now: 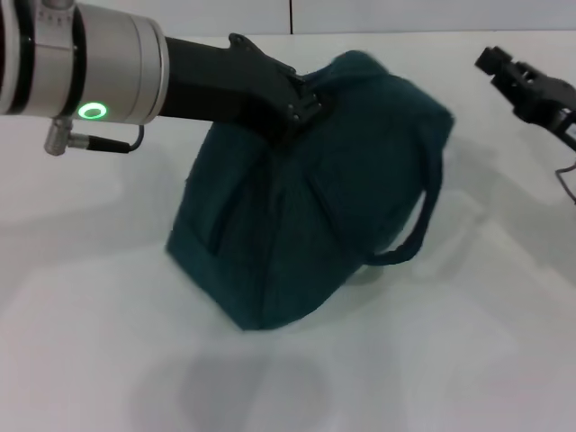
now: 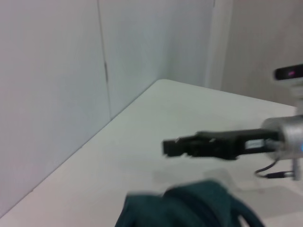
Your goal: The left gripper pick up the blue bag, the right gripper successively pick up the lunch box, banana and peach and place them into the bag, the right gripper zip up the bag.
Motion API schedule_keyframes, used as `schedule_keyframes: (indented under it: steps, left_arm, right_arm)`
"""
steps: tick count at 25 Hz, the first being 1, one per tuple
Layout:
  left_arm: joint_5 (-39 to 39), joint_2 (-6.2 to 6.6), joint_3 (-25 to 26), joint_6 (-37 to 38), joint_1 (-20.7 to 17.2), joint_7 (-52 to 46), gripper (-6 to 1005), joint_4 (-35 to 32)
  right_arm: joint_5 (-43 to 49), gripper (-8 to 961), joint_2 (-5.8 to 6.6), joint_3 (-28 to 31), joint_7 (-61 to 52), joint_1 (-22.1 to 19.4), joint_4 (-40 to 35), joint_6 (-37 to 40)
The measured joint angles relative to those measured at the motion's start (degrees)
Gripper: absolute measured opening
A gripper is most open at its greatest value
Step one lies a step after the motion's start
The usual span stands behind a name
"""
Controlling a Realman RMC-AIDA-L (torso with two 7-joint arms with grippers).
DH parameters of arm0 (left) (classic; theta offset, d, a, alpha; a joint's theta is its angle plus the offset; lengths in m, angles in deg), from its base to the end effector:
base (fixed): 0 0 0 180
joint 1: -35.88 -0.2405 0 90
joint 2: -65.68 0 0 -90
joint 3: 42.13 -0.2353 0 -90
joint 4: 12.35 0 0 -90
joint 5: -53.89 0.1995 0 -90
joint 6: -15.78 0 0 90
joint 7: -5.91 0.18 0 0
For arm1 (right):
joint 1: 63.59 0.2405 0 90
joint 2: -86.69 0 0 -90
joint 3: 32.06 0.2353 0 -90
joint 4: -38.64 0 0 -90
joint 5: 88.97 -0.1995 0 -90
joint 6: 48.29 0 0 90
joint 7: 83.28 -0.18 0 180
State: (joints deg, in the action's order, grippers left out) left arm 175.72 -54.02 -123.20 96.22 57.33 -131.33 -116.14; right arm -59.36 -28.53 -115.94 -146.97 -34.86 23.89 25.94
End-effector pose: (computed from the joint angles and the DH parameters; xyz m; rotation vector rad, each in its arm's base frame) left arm -0.0713 0.3133 0.0096 -2.7193 -0.4336 -0.2811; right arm 0.2191 0.3674 -0.0026 -2.0253 0.8712 1.2927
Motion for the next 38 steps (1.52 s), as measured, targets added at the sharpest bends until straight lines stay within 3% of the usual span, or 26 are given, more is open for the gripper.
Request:
schedule_keyframes:
  steps: [3, 9, 13, 20, 24, 27, 31, 33, 35, 38]
  left_arm:
    - [-0.33, 0.0, -0.12, -2.42, 0.1, 0.32, 49, 2.89]
    - [-3.57, -0.05, 0.28, -7.68, 0.34, 0.83, 45, 9.63]
    - [-6.38, -0.02, 1.08, -9.81, -0.01, 3.13, 202, 12.28]
    - [-16.97, 0.09, 4.76, -9.51, -3.69, 11.17, 352, 13.04]
    - [-24.24, 0.08, 7.99, -7.72, -8.53, 20.15, 437, 13.44]
    - [-30.39, 0.06, 11.47, -2.28, -12.82, 29.0, 672, 15.03]
    - [-35.17, 0.09, 14.87, 5.34, -16.97, 40.18, 802, 21.25]
    - [-35.6, 0.06, 16.19, 8.18, -18.91, 46.78, 867, 25.2]
    - [-35.72, 0.05, 16.9, 9.8, -20.54, 52.18, 870, 28.85]
    - [-35.42, 0.1, 17.33, 11.38, -22.43, 59.29, 874, 34.12]
  right_arm:
    - [0.0, 93, 0.0, 1.44, 0.28, -0.96, -0.08, 2.36]
    - [0.07, 373, 0.27, 2.38, 0.38, -2.9, -0.06, 5.07]
    - [0.11, 534, 0.39, 2.73, 0.41, -3.91, -0.01, 5.7]
    - [0.36, 736, 1.14, 3.98, 0.72, -5.56, -0.27, 9.48]
    - [1.78, 818, 3.25, 3.92, 1.31, -6.52, -0.72, 15.73]
    - [7.49, 872, 5.87, 3.92, 3.16, -6.73, -0.83, 23.75]
    - [15.24, 866, 8.21, 4.06, 7.49, -6.84, -0.89, 32.69]
    - [18.58, 864, 8.68, 4.06, 10.09, -7.21, -0.92, 35.06]
    - [21.84, 864, 8.78, 4.08, 12.25, -7.75, -1.25, 35.79]
    - [26.77, 864, 8.13, 4.08, 15.83, -8.48, -1.6, 35.1]
